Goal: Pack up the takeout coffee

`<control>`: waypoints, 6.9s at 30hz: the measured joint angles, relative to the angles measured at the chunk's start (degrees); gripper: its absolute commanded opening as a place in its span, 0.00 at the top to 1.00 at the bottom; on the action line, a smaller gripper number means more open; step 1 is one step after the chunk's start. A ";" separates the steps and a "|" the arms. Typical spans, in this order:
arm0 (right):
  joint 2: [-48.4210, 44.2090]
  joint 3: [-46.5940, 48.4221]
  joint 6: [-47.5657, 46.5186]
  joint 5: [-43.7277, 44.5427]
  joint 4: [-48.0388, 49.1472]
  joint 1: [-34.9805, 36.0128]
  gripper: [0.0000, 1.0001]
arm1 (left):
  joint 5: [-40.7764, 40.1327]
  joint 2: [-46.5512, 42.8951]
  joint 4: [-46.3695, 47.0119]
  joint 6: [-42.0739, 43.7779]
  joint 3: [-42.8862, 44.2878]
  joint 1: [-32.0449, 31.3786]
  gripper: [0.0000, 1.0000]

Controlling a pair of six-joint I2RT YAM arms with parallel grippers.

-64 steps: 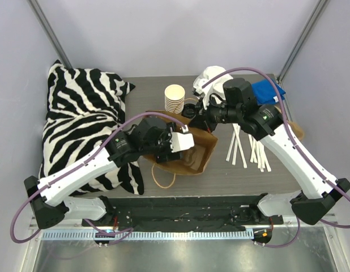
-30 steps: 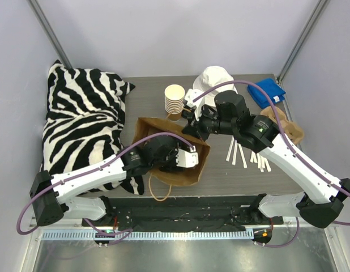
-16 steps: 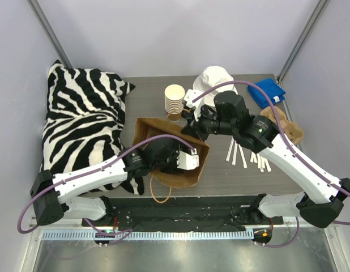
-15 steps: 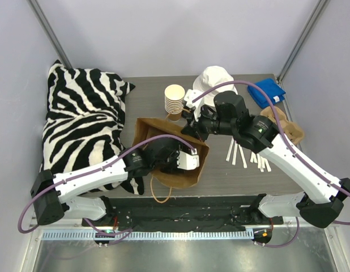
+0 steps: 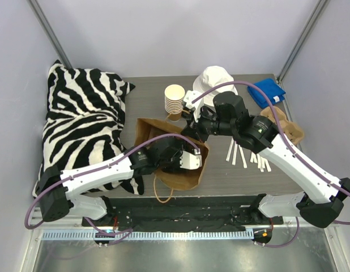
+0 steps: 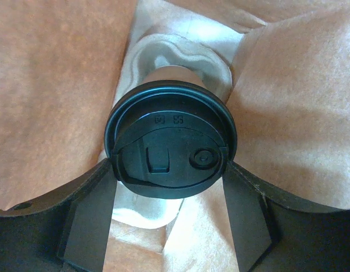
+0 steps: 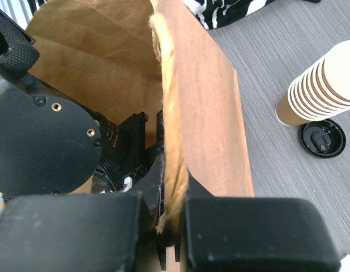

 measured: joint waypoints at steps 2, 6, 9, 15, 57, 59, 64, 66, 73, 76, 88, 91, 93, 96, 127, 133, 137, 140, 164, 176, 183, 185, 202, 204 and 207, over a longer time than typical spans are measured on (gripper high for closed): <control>0.00 0.00 0.04 -0.17 0.09 0.00 0.99 | 0.04 0.00 0.04 0.02 0.52 0.00 1.00; 0.00 0.00 0.13 -0.17 0.17 0.00 0.99 | 0.13 0.11 0.04 0.20 1.05 0.00 1.00; 0.00 0.00 0.22 -0.17 0.15 0.00 0.99 | 0.20 0.39 0.07 0.22 1.05 -0.02 1.00; 0.04 0.00 0.57 -0.22 0.15 0.00 0.99 | -0.13 1.38 0.22 0.22 1.05 -0.02 1.00; 14.93 13.00 5.40 -11.08 -7.41 -8.28 0.99 | 1.70 13.60 -4.17 5.01 10.82 4.42 1.00; 15.85 13.90 5.31 -11.98 -8.02 -9.07 0.99 | 2.58 14.49 -5.88 5.53 12.13 4.81 1.00; 17.90 16.28 5.25 -13.44 -9.29 -11.63 0.99 | 5.16 17.75 -9.57 6.82 16.68 6.32 0.98; 18.97 17.11 5.25 -13.94 -9.29 -12.72 0.99 | 6.54 19.28 -11.08 7.67 18.62 7.13 0.98; 22.23 19.87 4.52 -14.43 -9.40 -15.50 0.99 | 9.86 24.28 -16.26 9.73 25.14 9.35 0.97; 23.45 21.03 3.91 -14.71 -9.68 -16.31 0.99 | 10.73 25.94 -17.97 10.71 27.26 10.08 0.98; 29.83 27.28 2.58 -17.55 -12.11 -19.82 0.99 | 13.99 32.26 -23.10 12.22 34.84 12.50 0.98; 30.71 28.11 2.38 -17.84 -12.66 -20.20 0.99 | 14.19 33.07 -23.78 12.39 35.69 12.74 0.98; 31.21 28.68 2.23 -17.86 -13.11 -20.46 0.99 | 14.27 33.66 -23.89 12.46 36.11 12.79 0.98; 32.15 29.97 2.08 -18.18 -14.25 -20.72 0.99 | 14.45 34.64 -23.96 12.52 36.44 12.98 0.98; 36.02 36.37 -1.77 -18.71 -18.38 -20.87 0.99 | 17.79 34.25 -24.96 11.67 38.25 14.51 0.35; 36.04 36.83 -2.84 -18.91 -18.91 -20.87 0.99 | 17.84 34.12 -25.44 10.71 38.84 14.25 0.25; 36.04 36.83 -3.61 -19.08 -18.97 -20.87 0.99 | 18.12 34.12 -26.67 10.12 39.74 14.03 0.12; 36.04 36.83 -4.55 -18.97 -19.69 -20.98 0.99 | 18.91 34.12 -27.28 9.73 40.68 14.05 0.00; 36.04 36.83 -6.49 -20.31 -21.24 -20.90 0.99 | 22.05 34.07 -34.75 9.16 45.42 13.40 0.00; 36.02 37.29 -9.44 -19.91 -21.46 -20.37 0.99 | 22.60 34.05 -38.45 10.51 47.63 13.38 0.00; 35.56 37.42 -10.05 -19.45 -21.57 -20.24 0.99 | 22.69 34.05 -40.39 11.37 48.41 13.07 0.00; 35.39 37.42 -10.62 -19.12 -21.70 -20.13 0.99 | 22.67 34.05 -40.94 11.96 48.41 12.87 0.00; 34.18 35.28 -16.48 -14.99 -20.52 -20.04 0.99 | 22.69 29.38 -39.80 13.62 48.57 11.82 0.00; 33.90 35.06 -16.68 -15.02 -20.35 -20.04 0.99 | 22.71 29.33 -39.65 13.51 49.31 11.78 0.00; 33.31 34.64 -16.81 -15.15 -20.33 -20.04 0.99 | 22.75 29.33 -39.43 13.44 50.29 11.74 0.00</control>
